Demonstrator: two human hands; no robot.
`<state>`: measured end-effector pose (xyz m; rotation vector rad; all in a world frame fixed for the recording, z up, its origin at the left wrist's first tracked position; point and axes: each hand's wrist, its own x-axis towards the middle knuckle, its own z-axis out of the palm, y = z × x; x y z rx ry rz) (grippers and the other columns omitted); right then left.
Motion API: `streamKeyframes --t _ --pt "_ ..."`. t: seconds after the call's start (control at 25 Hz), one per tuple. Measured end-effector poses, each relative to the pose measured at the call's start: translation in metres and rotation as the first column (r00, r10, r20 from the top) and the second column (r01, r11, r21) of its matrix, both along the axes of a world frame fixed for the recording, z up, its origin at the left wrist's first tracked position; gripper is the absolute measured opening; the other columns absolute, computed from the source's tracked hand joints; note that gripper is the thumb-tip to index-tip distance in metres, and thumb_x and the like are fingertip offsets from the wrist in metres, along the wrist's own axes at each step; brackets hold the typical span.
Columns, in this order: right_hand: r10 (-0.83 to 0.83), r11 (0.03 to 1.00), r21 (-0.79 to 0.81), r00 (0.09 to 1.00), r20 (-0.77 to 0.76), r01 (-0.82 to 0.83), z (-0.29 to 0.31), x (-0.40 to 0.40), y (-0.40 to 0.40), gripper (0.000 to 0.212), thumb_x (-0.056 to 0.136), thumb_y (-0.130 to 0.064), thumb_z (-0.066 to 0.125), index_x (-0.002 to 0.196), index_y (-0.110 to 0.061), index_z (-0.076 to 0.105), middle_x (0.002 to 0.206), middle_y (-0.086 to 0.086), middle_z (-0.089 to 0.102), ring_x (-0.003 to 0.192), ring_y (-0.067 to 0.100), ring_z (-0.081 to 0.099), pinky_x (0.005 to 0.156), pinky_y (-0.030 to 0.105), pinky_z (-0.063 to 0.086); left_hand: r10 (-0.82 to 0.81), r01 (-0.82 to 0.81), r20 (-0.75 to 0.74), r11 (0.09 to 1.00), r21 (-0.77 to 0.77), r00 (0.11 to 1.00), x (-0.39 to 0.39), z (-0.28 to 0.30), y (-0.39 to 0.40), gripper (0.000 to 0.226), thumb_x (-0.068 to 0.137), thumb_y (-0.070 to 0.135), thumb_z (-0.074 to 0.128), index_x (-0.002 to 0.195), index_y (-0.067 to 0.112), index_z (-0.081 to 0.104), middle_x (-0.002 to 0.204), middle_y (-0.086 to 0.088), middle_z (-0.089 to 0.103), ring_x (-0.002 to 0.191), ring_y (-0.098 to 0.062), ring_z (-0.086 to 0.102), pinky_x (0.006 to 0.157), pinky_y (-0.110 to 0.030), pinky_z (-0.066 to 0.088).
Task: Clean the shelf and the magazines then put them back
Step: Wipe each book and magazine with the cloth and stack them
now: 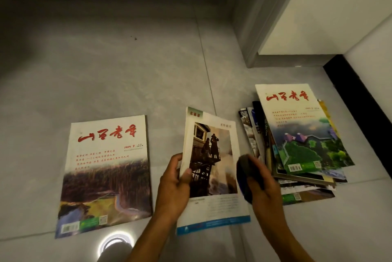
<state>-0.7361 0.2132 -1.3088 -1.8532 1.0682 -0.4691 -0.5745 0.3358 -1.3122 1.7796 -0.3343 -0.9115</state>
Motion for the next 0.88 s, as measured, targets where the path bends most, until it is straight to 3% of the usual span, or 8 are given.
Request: streamKeyframes --t 0.08,0.16,0.28,0.36,0.48,0.64,0.76,0.88 --pt "0.017 0.995 -0.102 0.993 0.117 -0.005 0.026 0.028 -0.02 0.042 0.101 -0.014 0.042 0.135 -0.039 0.044 0.126 -0.028 0.046 0.116 -0.003 0.051 0.083 0.029 0.056 -0.016 0.015 -0.011 0.997 -0.075 1.0 0.01 0.013 0.005 0.031 0.098 0.015 0.05 0.111 0.043 0.051 0.102 0.014 0.069 0.092 -0.007 0.069 0.071 -0.025 0.058" --pt "0.137 0.946 -0.315 0.975 0.174 -0.077 0.056 0.06 -0.034 0.046 0.099 -0.019 0.042 0.144 -0.024 0.036 0.141 -0.02 0.039 0.129 -0.002 0.042 0.097 0.027 0.048 -0.057 0.054 -0.021 0.99 -0.129 0.998 0.022 0.028 0.008 0.027 0.098 0.01 0.05 0.11 0.035 0.053 0.099 0.014 0.071 0.092 -0.007 0.069 0.07 -0.022 0.057" --pt "0.283 0.692 -0.674 0.956 -0.077 -0.259 0.091 0.097 -0.047 0.05 0.097 -0.027 0.039 0.145 -0.023 0.028 0.149 0.003 0.036 0.139 0.019 0.031 0.113 0.047 0.026 -0.087 0.077 -0.051 0.982 -0.173 0.995 0.035 0.042 0.012 0.027 0.096 0.01 0.051 0.108 0.034 0.055 0.103 0.014 0.071 0.097 -0.009 0.068 0.075 -0.027 0.058" --pt "0.3 0.663 -0.656 0.93 -0.21 -0.362 0.104 0.108 -0.054 0.046 0.095 -0.027 0.043 0.139 -0.028 0.03 0.135 0.009 0.05 0.124 0.028 0.044 0.107 0.055 0.033 -0.105 0.098 -0.033 0.982 -0.158 0.994 0.039 0.051 0.014 0.031 0.096 0.011 0.054 0.103 0.042 0.057 0.105 0.015 0.07 0.101 -0.011 0.067 0.079 -0.029 0.058" --pt "0.469 0.675 -0.546 0.86 -0.202 -0.497 0.122 0.108 -0.053 0.044 0.089 -0.019 0.049 0.129 -0.03 0.037 0.118 0.008 0.06 0.105 0.025 0.053 0.09 0.05 0.047 -0.073 0.065 -0.049 0.986 -0.152 0.996 0.038 0.061 0.01 0.031 0.089 0.011 0.065 0.1 0.039 0.058 0.091 0.018 0.072 0.091 -0.004 0.069 0.067 -0.018 0.055" --pt "0.511 0.412 -0.686 0.775 -0.371 -0.6 0.134 0.115 -0.023 0.059 0.075 -0.023 0.064 0.129 -0.026 0.038 0.114 0.003 0.062 0.101 0.025 0.058 0.085 0.046 0.049 -0.007 0.017 0.066 0.986 -0.164 0.998 0.034 0.076 -0.004 0.018 0.083 0.023 0.07 0.089 0.037 0.061 0.079 0.023 0.069 0.083 0.002 0.067 0.06 -0.008 0.048" --pt "0.534 0.331 -0.755 0.773 -0.344 -0.565 0.142 0.123 -0.008 0.059 0.078 -0.032 0.062 0.131 -0.025 0.04 0.118 -0.001 0.06 0.107 0.019 0.051 0.09 0.039 0.042 -0.009 0.043 0.155 0.975 -0.217 0.988 0.032 0.088 -0.007 0.023 0.088 0.011 0.065 0.083 0.032 0.058 0.068 0.03 0.067 0.072 0.011 0.064 0.058 -0.005 0.047" --pt "0.53 0.319 -0.765 0.774 -0.346 -0.56 0.14 0.118 -0.021 0.073 0.069 -0.024 0.079 0.13 -0.02 0.04 0.119 0.005 0.061 0.109 0.023 0.052 0.091 0.043 0.041 -0.005 0.044 0.159 0.969 -0.242 0.987 0.036 0.096 -0.002 0.021 0.087 0.013 0.064 0.085 0.033 0.061 0.074 0.033 0.067 0.076 0.01 0.065 0.061 -0.008 0.049"
